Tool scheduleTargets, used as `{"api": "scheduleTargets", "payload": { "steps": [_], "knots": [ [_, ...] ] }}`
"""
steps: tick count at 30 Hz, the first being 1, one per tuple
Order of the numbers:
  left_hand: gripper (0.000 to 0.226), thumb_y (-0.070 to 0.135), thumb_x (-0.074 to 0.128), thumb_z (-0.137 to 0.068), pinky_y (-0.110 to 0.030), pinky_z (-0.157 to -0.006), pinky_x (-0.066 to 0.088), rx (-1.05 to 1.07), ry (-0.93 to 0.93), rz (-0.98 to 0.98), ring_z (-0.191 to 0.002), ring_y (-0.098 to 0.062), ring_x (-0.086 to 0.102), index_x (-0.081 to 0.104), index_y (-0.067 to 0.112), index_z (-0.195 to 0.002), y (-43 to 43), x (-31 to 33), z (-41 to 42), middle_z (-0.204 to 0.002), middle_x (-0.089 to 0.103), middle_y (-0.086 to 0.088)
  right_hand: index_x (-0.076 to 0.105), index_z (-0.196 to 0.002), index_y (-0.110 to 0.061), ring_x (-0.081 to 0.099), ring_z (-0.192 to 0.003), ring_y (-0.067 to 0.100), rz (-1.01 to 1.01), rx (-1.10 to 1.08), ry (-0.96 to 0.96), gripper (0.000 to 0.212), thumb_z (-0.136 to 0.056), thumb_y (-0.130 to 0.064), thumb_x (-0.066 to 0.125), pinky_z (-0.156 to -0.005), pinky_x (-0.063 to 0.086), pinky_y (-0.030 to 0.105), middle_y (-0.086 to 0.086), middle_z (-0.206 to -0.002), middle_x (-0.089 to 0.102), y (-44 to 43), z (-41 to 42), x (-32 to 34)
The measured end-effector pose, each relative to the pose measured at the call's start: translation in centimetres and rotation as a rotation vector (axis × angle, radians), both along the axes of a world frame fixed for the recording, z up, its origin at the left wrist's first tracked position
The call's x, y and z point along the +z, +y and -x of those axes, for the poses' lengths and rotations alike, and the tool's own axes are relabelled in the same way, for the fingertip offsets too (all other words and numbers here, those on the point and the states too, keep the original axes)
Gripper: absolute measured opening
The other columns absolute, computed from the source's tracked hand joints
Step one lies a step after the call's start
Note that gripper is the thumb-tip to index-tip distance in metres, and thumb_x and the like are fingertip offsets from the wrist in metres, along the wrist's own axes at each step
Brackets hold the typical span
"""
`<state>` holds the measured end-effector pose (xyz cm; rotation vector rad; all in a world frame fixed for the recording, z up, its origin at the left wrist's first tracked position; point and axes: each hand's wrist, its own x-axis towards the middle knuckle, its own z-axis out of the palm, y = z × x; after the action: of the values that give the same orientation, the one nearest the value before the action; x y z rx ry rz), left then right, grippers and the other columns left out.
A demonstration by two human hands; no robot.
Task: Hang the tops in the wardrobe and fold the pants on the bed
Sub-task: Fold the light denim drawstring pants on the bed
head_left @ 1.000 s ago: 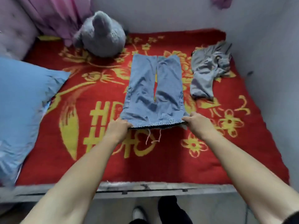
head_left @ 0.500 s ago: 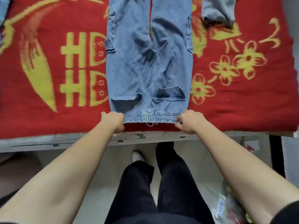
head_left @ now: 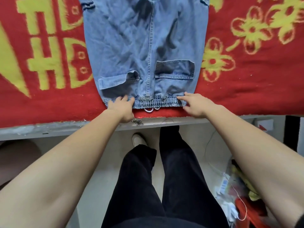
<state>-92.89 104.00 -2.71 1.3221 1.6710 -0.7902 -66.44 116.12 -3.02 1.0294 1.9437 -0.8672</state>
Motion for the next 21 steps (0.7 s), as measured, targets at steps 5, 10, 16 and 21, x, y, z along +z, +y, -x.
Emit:
{"api": "scheduleTargets", "payload": {
  "steps": [5, 10, 16, 21],
  "knots": [
    [0.03, 0.03, 0.046, -0.093, -0.044, -0.086, 0.045, 0.033, 0.024, -0.339, -0.108, -0.036, 0.054, 0.063, 0.01, -0.109, 5.0, 1.4, -2.4, -0.116, 0.057, -0.015, 0.068, -0.115, -0.028, 0.061, -0.114, 0.029, -0.259, -0.55, 0.181, 0.031, -0.091, -0.026, 0.049, -0.095, 0.049, 0.036, 0.003, -0.12, 0.069, 6.1, 0.1, 0.6],
    [0.03, 0.031, 0.045, -0.089, -0.048, -0.095, 0.038, 0.264, 0.021, -0.38, -0.115, -0.034, 0.049, 0.06, 0.014, -0.107, 9.1, 0.5, -7.3, -0.118, 0.058, -0.013, 0.064, -0.12, -0.023, 0.061, -0.107, 0.019, -0.346, -0.964, 0.252, 0.031, -0.092, -0.031, 0.053, -0.095, 0.044, 0.029, -0.002, -0.116, 0.067, 13.2, 0.5, -0.6],
    [0.052, 0.044, 0.054, -0.078, -0.073, -0.108, 0.003, 0.369, 0.18, -0.41, -0.136, -0.036, 0.023, 0.045, 0.013, -0.119, 11.0, -1.9, -8.9, -0.135, 0.035, -0.017, 0.052, -0.136, -0.023, 0.063, -0.114, 0.022, -0.169, -1.072, 0.325, 0.071, -0.078, -0.063, 0.046, -0.098, 0.051, 0.047, -0.003, -0.126, 0.062, 17.8, 1.1, -2.9],
    [0.048, 0.046, 0.054, -0.079, -0.069, -0.109, 0.009, 0.388, 0.244, -0.497, -0.135, -0.04, 0.028, 0.048, 0.014, -0.114, 13.8, -1.6, -10.4, -0.136, 0.037, -0.021, 0.059, -0.13, -0.025, 0.065, -0.112, 0.021, -0.107, -1.043, 0.385, 0.065, -0.074, -0.057, 0.051, -0.098, 0.052, 0.046, 0.001, -0.124, 0.066, 20.0, 0.4, -4.7]
  ]
}}
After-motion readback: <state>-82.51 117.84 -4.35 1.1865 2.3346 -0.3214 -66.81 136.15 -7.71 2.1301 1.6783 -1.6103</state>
